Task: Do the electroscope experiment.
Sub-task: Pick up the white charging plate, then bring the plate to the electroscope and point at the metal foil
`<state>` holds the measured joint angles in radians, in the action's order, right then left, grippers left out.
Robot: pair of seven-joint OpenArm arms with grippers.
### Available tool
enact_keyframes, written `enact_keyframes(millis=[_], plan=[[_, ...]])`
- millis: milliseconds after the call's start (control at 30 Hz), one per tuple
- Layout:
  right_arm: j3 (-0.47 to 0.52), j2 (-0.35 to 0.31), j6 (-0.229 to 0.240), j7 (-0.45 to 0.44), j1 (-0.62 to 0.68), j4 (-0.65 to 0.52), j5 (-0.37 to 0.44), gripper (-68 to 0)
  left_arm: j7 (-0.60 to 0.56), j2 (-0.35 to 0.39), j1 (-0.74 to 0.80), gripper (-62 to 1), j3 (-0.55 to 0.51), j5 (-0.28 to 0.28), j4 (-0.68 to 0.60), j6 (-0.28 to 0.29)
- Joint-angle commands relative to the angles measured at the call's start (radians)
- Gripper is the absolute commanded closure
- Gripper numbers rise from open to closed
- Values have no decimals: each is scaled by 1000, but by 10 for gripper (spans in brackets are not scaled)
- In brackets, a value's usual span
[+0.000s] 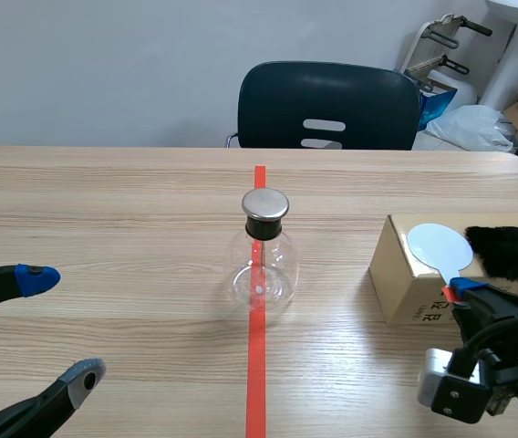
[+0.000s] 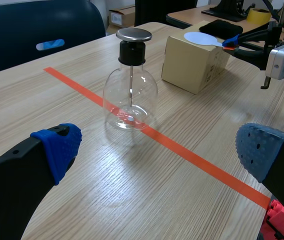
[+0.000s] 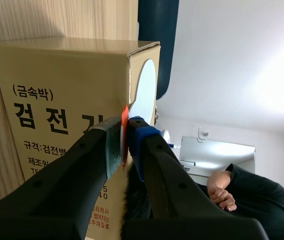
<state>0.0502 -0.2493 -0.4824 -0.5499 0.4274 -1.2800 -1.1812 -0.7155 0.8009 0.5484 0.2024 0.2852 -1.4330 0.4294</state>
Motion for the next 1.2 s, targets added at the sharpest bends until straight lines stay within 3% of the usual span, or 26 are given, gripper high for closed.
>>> enact_keyframes(millis=[0,167,400,533,700,867,933,1100,1167], plan=[[1,-5,-3,0,-3,-24,6,-7,-18,-3,-8,-623,-3,6,-14,0],[1,-11,-26,0,1,-27,18,-7,-18,-3,-8,-623,-3,7,-14,-1],[4,-77,-63,14,78,-139,152,-7,-18,-3,-8,-623,-3,7,-14,-1],[18,-124,-146,41,137,-204,207,-7,-18,-3,-8,-623,-3,6,-14,-2],[49,-175,-286,78,201,-259,252,-7,-17,-3,-8,-623,-3,7,-14,-2],[96,-222,-301,100,254,-319,316,-7,35,-2,-23,-623,-3,8,-11,-2],[122,-235,-301,103,274,-343,343,-7,64,-2,-36,-476,-3,7,-6,-1],[193,-244,-301,106,294,-396,391,-7,159,-3,-107,-24,-2,7,8,11],[215,-244,-301,106,293,-406,409,-7,192,-7,-154,-18,1,7,21,18]])
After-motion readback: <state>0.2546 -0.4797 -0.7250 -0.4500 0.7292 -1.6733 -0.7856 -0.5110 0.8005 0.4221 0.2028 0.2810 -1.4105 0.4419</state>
